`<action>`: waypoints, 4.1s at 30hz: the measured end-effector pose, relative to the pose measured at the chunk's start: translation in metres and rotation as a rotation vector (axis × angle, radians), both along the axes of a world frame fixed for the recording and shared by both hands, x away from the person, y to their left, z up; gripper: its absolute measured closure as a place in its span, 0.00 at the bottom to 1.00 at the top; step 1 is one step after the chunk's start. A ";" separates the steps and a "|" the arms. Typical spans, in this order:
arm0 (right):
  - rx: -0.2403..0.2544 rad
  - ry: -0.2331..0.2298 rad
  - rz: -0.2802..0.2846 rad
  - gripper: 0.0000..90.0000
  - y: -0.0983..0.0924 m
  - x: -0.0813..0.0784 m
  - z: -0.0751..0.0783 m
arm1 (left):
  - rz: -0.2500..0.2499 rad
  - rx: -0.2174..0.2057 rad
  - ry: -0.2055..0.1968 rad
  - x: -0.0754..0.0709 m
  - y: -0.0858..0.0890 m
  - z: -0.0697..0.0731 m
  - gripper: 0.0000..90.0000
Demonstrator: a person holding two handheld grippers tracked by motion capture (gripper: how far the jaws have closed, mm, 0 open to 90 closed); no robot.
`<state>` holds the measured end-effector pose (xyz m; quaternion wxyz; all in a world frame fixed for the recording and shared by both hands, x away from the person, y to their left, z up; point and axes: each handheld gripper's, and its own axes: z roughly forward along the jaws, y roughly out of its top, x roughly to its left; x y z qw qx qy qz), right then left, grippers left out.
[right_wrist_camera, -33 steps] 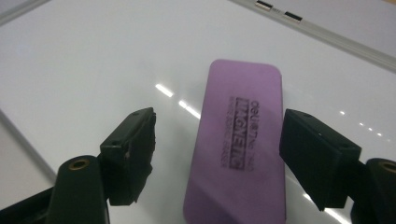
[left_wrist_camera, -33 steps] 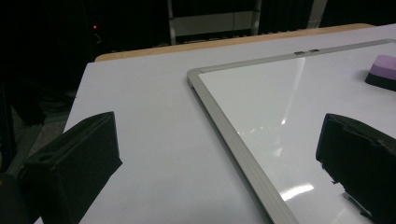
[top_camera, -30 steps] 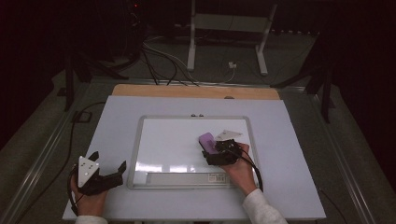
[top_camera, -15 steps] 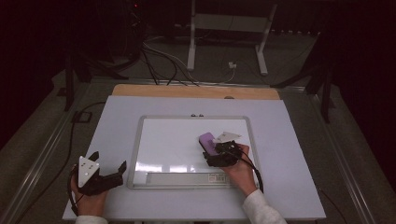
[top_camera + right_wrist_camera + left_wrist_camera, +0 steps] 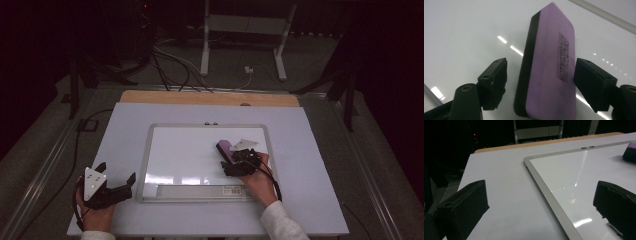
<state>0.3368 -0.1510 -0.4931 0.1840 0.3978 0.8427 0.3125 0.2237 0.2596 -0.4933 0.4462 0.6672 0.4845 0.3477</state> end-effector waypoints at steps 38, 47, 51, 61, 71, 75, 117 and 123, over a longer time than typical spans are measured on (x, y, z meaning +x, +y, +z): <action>0.021 -0.067 -0.068 0.70 -0.006 0.002 0.018 | 0.002 -0.001 0.000 0.000 0.000 0.000 0.00; 0.036 -0.079 -0.082 0.70 -0.008 0.003 0.024 | 0.003 -0.001 -0.001 0.000 0.000 0.000 0.00; 0.045 -0.083 -0.091 0.70 -0.010 0.005 0.027 | 0.001 0.000 -0.001 0.000 0.000 0.000 0.00; 0.059 -0.089 -0.109 0.70 -0.014 0.008 0.031 | 0.002 0.000 -0.001 0.000 0.000 0.000 0.00; 0.073 -0.091 -0.143 0.70 -0.020 0.011 0.033 | 0.001 -0.001 -0.001 0.000 0.000 0.000 0.00; 0.078 -0.092 -0.158 0.70 -0.024 0.013 0.033 | 0.001 0.000 -0.001 0.000 0.000 0.000 0.00; 0.119 -0.111 -0.352 0.70 -0.080 0.035 0.048 | 0.000 0.001 0.003 0.000 0.000 -0.001 0.00; 0.121 -0.101 -0.382 0.70 -0.086 0.039 0.044 | 0.000 0.002 0.004 0.001 0.000 -0.001 0.00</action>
